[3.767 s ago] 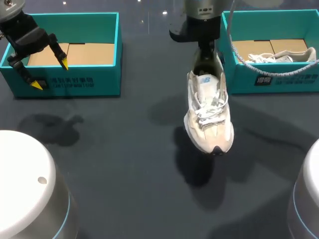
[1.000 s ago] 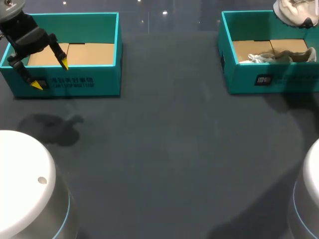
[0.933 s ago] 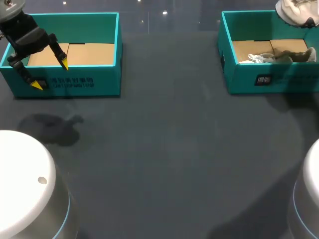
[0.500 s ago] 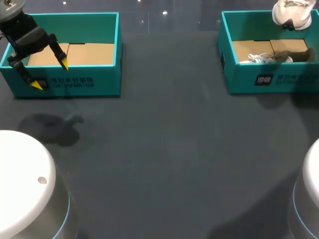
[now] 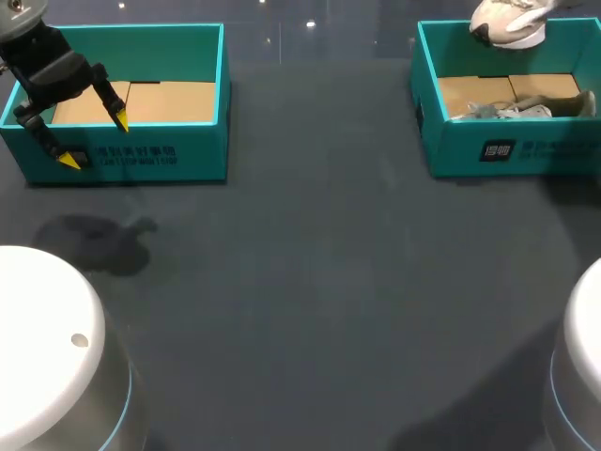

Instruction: Take the shoe out of the shoebox, open the shoe tongue, remove and reinsert the insole, then place the shoe into the shoebox

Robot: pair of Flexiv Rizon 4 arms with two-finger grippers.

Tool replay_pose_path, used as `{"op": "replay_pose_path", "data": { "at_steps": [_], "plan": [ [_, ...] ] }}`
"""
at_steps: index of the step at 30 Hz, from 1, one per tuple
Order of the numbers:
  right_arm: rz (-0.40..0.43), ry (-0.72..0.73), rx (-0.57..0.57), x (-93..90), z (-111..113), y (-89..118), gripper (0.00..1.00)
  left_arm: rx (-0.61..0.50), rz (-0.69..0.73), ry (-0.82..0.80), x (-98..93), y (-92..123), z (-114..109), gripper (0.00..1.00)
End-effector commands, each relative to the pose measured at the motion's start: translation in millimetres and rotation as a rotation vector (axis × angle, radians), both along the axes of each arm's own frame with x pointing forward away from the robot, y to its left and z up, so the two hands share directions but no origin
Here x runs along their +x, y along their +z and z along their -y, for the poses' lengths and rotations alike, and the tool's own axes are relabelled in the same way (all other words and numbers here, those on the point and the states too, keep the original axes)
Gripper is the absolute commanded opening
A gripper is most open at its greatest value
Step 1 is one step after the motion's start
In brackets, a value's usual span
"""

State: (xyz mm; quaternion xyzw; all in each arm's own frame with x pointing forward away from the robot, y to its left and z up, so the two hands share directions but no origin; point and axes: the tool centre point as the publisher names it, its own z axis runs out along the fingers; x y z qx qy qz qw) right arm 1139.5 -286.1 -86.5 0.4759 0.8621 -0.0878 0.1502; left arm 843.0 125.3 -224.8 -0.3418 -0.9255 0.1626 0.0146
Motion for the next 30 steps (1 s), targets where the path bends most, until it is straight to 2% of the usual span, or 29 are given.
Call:
{"op": "replay_pose_path", "data": {
  "at_steps": [1,9,12,13,26,28,30],
  "plan": [
    [0.01,-0.124,0.019,1.1,10,-1,0.0,0.003,0.0,0.0,0.0,0,0,1.0],
    [0.029,-0.308,0.029,-7.6,20,-14,0.0,0.003,0.0,0.0,0.0,0,0,1.0],
    [0.045,-0.346,0.018,-9.3,19,-18,0.0,0.003,0.0,0.0,0.0,0,0,1.0],
    [0.062,-0.389,-0.021,-10.2,20,-19,0.0,0.003,0.0,0.0,0.0,0,0,1.0],
    [0.062,-0.389,-0.021,-10.2,20,-19,0.0,0.003,0.0,0.0,0.0,0,0,1.0],
    [0.063,-0.413,0.008,-5.2,25,-29,0.0,0.003,0.0,0.0,0.0,0,0,1.0],
    [0.057,-0.476,-0.014,-2.1,30,-40,0.0,0.003,0.0,0.0,0.0,0,0,1.0]
  ]
}}
